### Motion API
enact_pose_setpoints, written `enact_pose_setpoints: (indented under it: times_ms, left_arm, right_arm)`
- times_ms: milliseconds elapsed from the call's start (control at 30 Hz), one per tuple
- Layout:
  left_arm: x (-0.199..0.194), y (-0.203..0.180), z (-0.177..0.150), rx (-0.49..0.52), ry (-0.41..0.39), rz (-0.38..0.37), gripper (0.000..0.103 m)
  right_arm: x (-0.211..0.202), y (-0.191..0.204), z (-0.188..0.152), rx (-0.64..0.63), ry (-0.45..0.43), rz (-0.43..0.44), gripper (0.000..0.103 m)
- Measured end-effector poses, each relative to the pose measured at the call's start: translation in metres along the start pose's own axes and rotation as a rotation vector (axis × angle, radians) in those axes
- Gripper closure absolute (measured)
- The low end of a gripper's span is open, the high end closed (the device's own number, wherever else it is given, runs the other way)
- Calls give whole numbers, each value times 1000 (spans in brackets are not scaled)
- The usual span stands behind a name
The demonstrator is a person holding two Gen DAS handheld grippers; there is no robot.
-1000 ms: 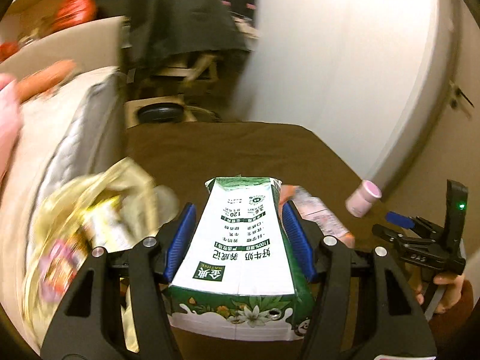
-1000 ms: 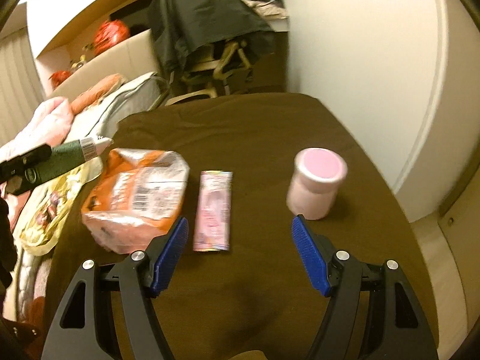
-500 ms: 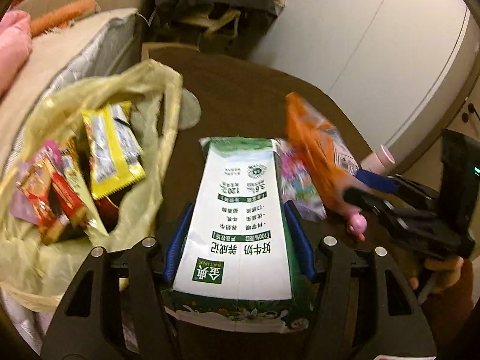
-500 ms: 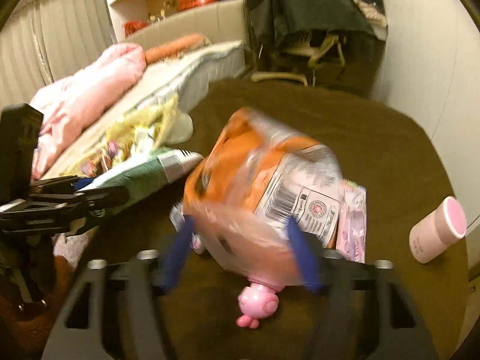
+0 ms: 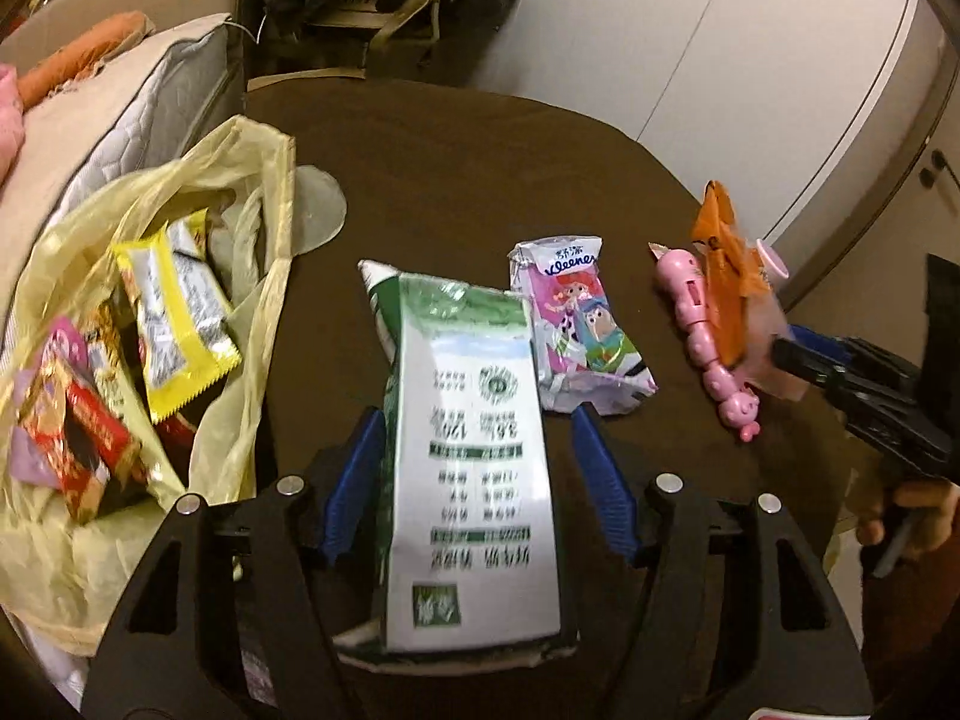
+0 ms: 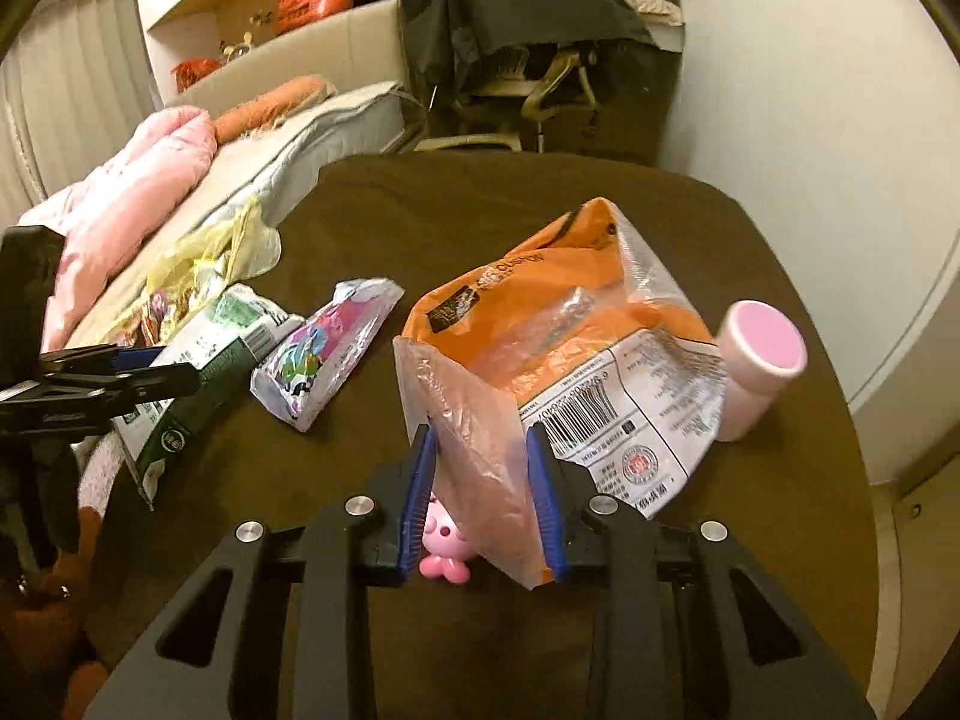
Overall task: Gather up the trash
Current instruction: 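Lift the milk carton with the left tool while the right tool grasps the orange snack bag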
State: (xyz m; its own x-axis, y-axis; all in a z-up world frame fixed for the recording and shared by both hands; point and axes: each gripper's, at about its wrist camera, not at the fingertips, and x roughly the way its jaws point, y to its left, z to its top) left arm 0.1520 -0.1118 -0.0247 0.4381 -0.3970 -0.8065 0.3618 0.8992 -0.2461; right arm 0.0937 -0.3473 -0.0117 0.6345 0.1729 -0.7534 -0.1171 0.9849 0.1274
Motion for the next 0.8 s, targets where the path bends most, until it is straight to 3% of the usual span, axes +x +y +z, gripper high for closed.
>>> enact_pose_setpoints:
  times_ms: [100, 167, 300, 367, 467, 600, 733, 767, 800]
  left_arm:
    - [7, -4, 9, 30, 6, 32, 42]
    - [13, -6, 13, 42, 19, 50, 42]
    - [19, -3, 17, 25, 46, 81, 48]
    - [20, 1, 18, 10, 56, 80, 49]
    - [20, 3, 18, 4, 65, 66, 49]
    - [20, -1, 18, 2, 75, 71, 49]
    - [20, -1, 19, -1, 80, 76, 49]
    - [19, -1, 18, -3, 84, 73, 49]
    - [19, 0, 19, -1, 85, 69, 49]
  right_arm:
    - [-13, -11, -2, 12, -56, 9, 47]
    - [-19, -14, -2, 0, -71, 12, 42]
    - [-19, -29, -3, 68, -82, -31, 42]
    - [-13, -45, -4, 175, -77, -12, 42]
    - [-6, -46, 0, 221, -89, 17, 42]
    - [1, -11, 15, 95, -111, 60, 42]
    - [23, 18, 22, -38, -59, 14, 43]
    - [30, 21, 21, -55, -41, -14, 45]
    - [35, 23, 19, -67, -30, -34, 54]
